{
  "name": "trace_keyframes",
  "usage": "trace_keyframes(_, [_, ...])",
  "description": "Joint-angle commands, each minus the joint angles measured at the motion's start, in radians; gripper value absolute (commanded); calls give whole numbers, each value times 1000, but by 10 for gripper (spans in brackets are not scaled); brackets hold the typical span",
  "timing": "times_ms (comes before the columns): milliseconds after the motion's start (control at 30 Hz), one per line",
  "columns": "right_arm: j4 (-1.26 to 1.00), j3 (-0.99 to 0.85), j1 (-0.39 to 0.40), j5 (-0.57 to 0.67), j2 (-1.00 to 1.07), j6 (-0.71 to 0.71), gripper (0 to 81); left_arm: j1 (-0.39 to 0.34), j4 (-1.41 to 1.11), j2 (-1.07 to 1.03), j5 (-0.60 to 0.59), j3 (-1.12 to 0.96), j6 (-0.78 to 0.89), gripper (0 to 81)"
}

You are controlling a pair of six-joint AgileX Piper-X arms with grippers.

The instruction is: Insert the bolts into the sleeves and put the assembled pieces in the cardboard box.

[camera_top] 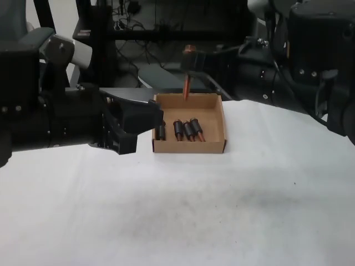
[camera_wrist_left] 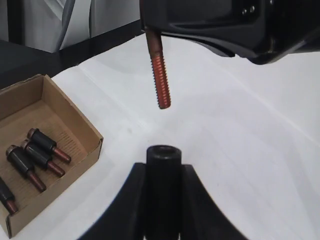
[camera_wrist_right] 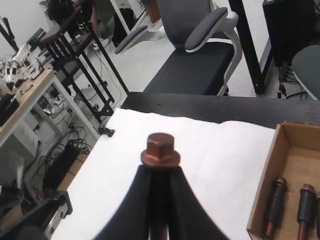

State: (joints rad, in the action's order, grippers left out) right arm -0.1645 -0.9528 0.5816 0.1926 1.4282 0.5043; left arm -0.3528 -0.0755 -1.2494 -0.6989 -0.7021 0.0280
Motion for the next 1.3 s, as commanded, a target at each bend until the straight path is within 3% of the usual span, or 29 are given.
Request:
trace_keyframes(0, [-58,-4,-5,-15,-4,60,6,-8,-19,13,-19,0,-13,17])
trace_keyframes(1267, [-117,-4,-3,83,-4,85,6,-76,-145,-59,26,0,82,17])
